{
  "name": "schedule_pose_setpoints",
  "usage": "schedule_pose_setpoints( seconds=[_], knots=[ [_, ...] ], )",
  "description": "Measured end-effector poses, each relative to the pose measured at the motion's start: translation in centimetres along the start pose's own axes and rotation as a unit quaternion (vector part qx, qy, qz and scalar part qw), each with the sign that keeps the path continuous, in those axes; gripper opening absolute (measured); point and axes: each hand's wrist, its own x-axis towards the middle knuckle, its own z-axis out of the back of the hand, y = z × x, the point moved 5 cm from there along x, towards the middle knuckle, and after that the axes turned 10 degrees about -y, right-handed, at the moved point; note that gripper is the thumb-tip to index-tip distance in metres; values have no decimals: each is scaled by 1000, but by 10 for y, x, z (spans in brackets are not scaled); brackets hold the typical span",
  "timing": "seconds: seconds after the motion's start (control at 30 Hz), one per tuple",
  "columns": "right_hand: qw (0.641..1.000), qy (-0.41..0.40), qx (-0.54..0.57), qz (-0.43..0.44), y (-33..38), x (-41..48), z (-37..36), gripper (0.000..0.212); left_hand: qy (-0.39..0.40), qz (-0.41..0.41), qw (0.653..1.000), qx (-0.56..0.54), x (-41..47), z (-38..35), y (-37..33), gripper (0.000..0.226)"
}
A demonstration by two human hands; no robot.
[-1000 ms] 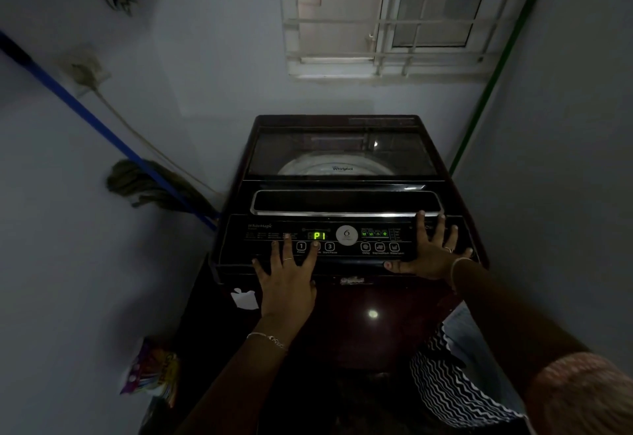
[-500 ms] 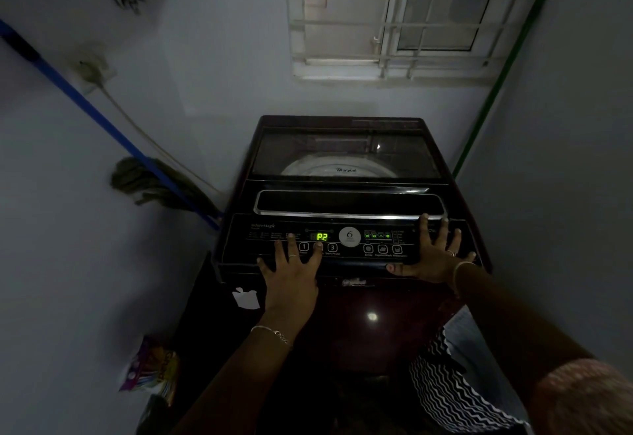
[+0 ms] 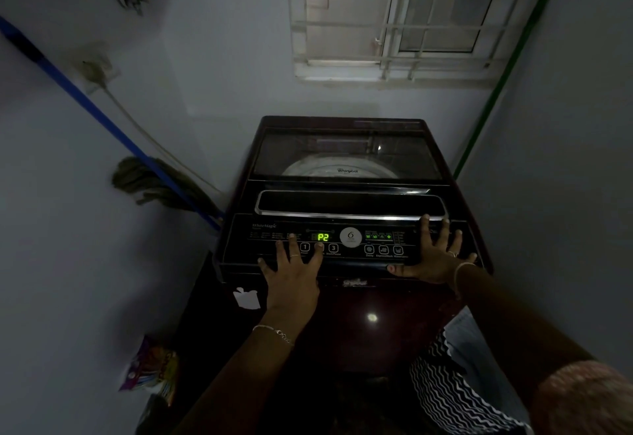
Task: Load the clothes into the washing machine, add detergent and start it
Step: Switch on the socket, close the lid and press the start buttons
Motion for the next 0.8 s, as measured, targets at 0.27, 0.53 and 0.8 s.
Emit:
schedule_pose_setpoints(
  seconds=[0.27,0.53,0.8],
  knots=[
    [1000,2,1,1,-1,2,-1,139,-2,1,1000,1,1,0,-1,73],
    [1000,5,4,3,-2,2,-1,140,13,-2,1000,-6,-1,1,0,79],
    [1000,7,1,5,-1,1,-1,139,13,5,1000,-12,1,3,-1,73]
  ],
)
